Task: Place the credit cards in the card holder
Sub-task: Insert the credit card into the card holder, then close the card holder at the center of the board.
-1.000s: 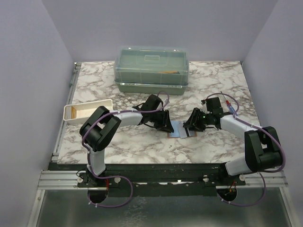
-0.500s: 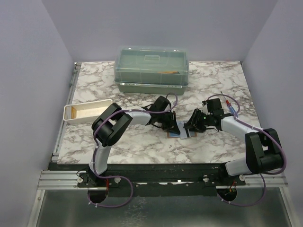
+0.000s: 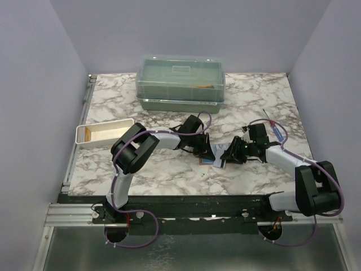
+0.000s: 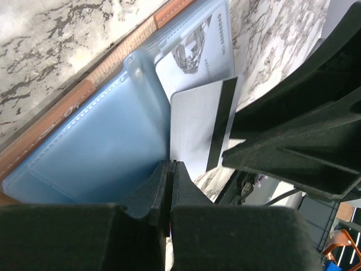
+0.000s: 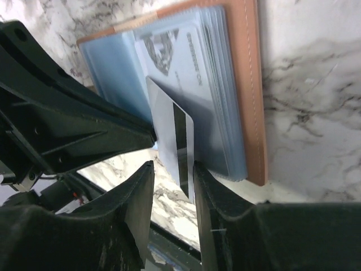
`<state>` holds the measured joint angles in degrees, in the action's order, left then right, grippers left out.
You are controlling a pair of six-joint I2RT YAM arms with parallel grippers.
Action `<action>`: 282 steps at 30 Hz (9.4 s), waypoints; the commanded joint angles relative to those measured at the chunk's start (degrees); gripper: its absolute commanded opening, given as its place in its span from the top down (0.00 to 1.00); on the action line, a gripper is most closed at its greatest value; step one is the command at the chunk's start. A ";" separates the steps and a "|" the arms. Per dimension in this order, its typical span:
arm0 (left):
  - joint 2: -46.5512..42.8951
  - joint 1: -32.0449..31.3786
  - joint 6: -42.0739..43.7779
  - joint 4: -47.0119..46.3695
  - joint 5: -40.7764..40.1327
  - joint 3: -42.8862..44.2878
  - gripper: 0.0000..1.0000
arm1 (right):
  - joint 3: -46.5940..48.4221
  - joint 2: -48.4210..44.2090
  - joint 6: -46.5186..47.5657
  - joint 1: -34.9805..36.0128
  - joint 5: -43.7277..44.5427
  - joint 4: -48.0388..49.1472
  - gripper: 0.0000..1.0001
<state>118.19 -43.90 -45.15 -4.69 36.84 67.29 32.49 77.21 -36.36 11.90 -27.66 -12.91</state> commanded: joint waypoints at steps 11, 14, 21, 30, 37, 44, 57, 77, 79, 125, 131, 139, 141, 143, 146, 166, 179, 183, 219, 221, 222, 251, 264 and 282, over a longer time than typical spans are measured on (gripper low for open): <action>0.80 -0.05 1.03 0.04 -3.14 -1.07 1.00 | -2.02 -2.90 -4.24 0.20 -0.55 1.58 0.90; -0.92 0.24 0.91 0.71 -2.22 -0.54 0.94 | -0.52 -1.52 -2.07 0.17 1.60 -0.55 0.98; -7.22 1.80 1.73 3.07 -1.51 -0.21 0.75 | 2.48 0.88 2.34 0.21 5.85 -2.91 1.00; -8.24 3.82 3.31 4.34 -2.54 -4.52 0.78 | 5.43 3.54 6.66 0.23 7.60 -4.44 1.00; -7.45 3.87 3.82 4.34 -5.20 -6.16 0.82 | 6.25 4.19 8.03 0.23 6.58 -5.18 1.00; -6.86 3.96 3.97 4.31 -6.32 -7.12 0.84 | 6.73 7.95 9.17 0.56 3.20 -4.31 1.00; -6.57 4.11 4.01 4.29 -7.26 -7.87 0.86 | 6.60 9.38 10.01 0.56 -2.37 -3.46 1.00; -6.48 4.10 4.19 4.34 -7.22 -7.70 0.86 | 9.29 15.13 10.03 0.52 -8.28 -7.37 1.00; -6.48 4.13 4.19 4.34 -7.22 -7.76 0.86 | 9.69 16.04 10.75 0.50 -8.80 -7.74 1.00; -8.60 5.43 5.18 5.74 -9.02 -7.97 0.81 | 20.96 15.58 12.91 4.97 14.08 -17.24 0.38; -8.50 5.47 4.48 5.03 -7.89 -7.46 0.81 | 19.95 14.90 13.49 4.97 9.89 -14.07 0.38; -10.60 5.49 4.51 5.10 -7.92 -8.13 0.77 | 21.00 17.95 12.38 7.87 5.17 -10.02 0.38; -12.08 5.63 4.79 5.41 -7.86 -8.74 0.75 | 20.84 16.81 12.23 7.79 8.65 -11.37 0.36; -13.59 5.82 5.01 5.69 -7.31 -9.35 0.70 | 20.91 16.12 12.77 7.79 11.13 -13.11 0.34; -16.23 6.29 5.76 6.76 -6.91 -9.80 0.63 | 20.76 14.77 12.83 7.79 11.07 -14.09 0.34; -13.63 6.92 8.30 13.30 -8.14 -3.48 0.55 | 20.91 15.50 13.80 7.59 9.60 -11.82 0.31; -8.57 6.72 7.24 11.78 -11.20 -5.76 0.65 | 20.27 16.11 8.26 10.68 5.31 -5.25 0.32; -10.37 6.72 7.34 11.72 -11.22 -6.67 0.65 | 21.49 11.40 7.58 10.69 2.41 -5.95 0.31; -9.06 5.83 8.49 13.01 -11.26 -4.26 0.60 | 7.36 1.44 10.14 -11.46 -5.72 -3.20 0.30; -8.39 5.69 8.54 12.95 -11.19 -4.10 0.61 | 7.61 0.15 9.77 -11.46 -9.30 -2.63 0.29; -8.24 5.64 8.37 12.87 -11.18 -4.21 0.61 | 7.76 0.05 9.54 -11.46 -11.85 -2.16 0.29; -20.19 2.76 5.82 14.09 -7.03 1.88 0.56 | 5.68 5.72 6.26 -11.33 4.86 -5.83 0.31; -3.07 0.90 8.66 14.31 -15.65 7.77 0.88 | 5.59 7.88 7.63 -11.37 2.34 -4.33 0.40; -0.19 -0.69 9.78 13.28 -20.04 3.77 0.95 | 6.14 2.34 5.62 -11.29 -12.46 -0.85 0.40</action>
<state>115.85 -43.38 -36.95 6.57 21.21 73.03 38.33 82.81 -28.42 -0.08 -31.29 -15.92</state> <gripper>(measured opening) 0.059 0.606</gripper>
